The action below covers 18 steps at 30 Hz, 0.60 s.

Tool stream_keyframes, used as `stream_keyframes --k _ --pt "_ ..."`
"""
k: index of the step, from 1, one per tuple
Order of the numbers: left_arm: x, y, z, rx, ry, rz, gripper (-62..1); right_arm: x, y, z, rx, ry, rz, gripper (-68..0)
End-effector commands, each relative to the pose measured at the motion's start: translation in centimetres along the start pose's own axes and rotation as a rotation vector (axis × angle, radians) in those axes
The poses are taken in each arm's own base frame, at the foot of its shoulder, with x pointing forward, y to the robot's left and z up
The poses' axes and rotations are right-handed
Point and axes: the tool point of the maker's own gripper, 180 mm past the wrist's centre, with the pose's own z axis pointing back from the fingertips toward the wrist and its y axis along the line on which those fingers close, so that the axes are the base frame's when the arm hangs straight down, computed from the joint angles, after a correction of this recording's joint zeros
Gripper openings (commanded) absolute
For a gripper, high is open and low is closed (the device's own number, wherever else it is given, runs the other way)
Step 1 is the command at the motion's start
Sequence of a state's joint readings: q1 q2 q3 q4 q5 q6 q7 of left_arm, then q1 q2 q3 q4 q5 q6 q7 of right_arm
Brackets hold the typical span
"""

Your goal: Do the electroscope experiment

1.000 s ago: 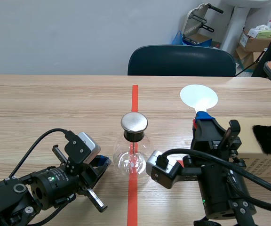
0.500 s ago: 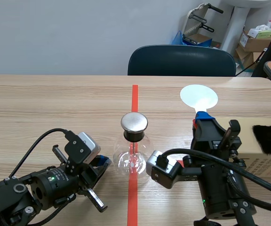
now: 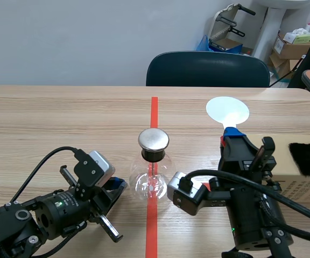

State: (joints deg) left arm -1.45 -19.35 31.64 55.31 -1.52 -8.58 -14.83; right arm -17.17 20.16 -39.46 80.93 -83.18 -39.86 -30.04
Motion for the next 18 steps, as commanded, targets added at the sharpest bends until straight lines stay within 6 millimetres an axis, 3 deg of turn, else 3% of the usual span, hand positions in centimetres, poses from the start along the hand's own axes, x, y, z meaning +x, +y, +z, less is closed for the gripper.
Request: stream_keyframes --k 1,11,18 --pt "1.1 0.1 -0.2 0.004 -0.038 0.002 -57.3 -0.2 -1.1 -0.7 -0.043 -0.001 0.001 -66.2" --pt "1.1 0.1 -0.2 0.004 -0.038 0.002 -57.3 -0.1 -1.1 -0.7 -0.043 -0.006 0.001 -66.2" --pt "1.3 0.1 -0.2 0.004 -0.046 0.002 -57.3 2.8 -1.1 -0.4 -0.043 -0.164 0.004 -66.3"
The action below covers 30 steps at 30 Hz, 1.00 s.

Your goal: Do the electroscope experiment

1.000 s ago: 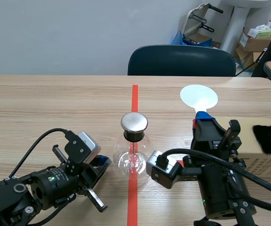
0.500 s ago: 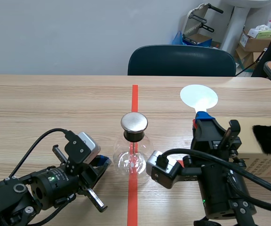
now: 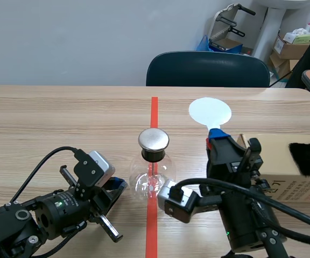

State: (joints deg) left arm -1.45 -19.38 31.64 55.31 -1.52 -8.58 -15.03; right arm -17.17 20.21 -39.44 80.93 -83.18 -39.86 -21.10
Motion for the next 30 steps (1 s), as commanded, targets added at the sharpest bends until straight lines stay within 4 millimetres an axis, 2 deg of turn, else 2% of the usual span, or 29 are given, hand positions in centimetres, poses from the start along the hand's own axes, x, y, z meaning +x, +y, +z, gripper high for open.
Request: stream_keyframes --k 1,9,15,30 --pt "1.3 0.1 -0.3 0.004 -0.043 0.002 -57.3 0.4 -1.1 -0.6 -0.042 -0.036 0.007 -66.2" --pt "1.2 0.0 -0.2 0.004 -0.043 0.003 -57.3 3.9 -1.0 -0.1 -0.041 -0.234 0.012 -66.3" --pt "1.2 0.0 -0.2 0.004 -0.043 0.003 -57.3 5.7 -1.0 0.4 -0.041 -0.34 0.014 -66.3" --pt "1.2 0.0 -0.2 0.004 -0.043 0.003 -57.3 6.2 -1.0 0.6 -0.041 -0.37 0.015 -66.3"
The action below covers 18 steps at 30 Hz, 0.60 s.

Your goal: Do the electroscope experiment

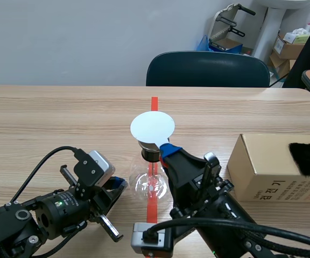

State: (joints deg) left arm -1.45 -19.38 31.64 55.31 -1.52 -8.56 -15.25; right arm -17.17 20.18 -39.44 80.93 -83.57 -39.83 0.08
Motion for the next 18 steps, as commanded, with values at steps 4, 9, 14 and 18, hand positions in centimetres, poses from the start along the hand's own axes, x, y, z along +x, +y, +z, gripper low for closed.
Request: stream_keyframes --k 4,9,14,18 --pt "1.2 0.0 -0.3 0.004 -0.039 0.003 -57.3 -0.6 -1.0 -0.5 -0.037 0.006 0.017 -66.2" --pt "1.2 0.0 -0.3 0.004 -0.038 0.003 -57.3 -1.8 -1.0 -0.4 -0.036 0.075 0.014 -66.3" --pt "1.2 0.0 -0.3 0.004 -0.038 0.003 -57.3 -4.4 -1.0 0.1 -0.036 0.224 0.011 -66.3" --pt "1.2 0.0 -0.3 0.004 -0.038 0.003 -57.3 -6.7 -1.0 0.7 -0.037 0.356 0.009 -66.2"
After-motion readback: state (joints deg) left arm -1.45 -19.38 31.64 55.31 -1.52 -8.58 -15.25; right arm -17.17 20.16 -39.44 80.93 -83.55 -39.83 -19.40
